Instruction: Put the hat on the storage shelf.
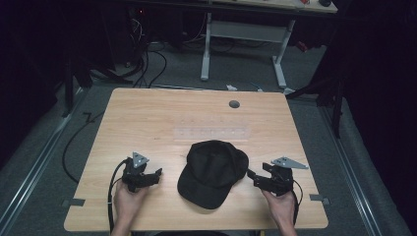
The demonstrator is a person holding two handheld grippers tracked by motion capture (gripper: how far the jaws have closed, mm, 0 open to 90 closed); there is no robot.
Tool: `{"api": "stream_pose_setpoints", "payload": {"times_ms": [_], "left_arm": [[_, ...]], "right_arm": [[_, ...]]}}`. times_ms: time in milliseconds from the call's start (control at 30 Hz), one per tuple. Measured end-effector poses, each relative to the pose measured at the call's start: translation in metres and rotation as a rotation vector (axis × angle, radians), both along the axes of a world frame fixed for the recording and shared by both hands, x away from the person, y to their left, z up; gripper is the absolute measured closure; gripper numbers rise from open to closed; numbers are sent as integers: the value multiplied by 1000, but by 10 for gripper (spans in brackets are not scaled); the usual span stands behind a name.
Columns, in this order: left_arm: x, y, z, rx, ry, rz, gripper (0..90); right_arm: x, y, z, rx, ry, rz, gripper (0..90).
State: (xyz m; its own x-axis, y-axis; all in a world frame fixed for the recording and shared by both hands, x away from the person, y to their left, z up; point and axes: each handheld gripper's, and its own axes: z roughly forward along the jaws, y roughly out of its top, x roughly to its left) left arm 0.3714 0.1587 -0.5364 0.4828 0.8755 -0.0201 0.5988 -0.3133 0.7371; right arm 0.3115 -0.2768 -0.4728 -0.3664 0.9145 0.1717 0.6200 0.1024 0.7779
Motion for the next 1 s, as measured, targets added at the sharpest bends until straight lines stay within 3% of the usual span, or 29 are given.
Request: {"api": "stream_pose_setpoints", "payload": {"times_ms": [533,1000], "left_arm": [[0,0,0,0,0,0,248],[0,0,0,1,0,0,248]], "right_arm": [[14,24,14,-63,-24,64,287],[30,43,18,-85,-23,96,389]]}}
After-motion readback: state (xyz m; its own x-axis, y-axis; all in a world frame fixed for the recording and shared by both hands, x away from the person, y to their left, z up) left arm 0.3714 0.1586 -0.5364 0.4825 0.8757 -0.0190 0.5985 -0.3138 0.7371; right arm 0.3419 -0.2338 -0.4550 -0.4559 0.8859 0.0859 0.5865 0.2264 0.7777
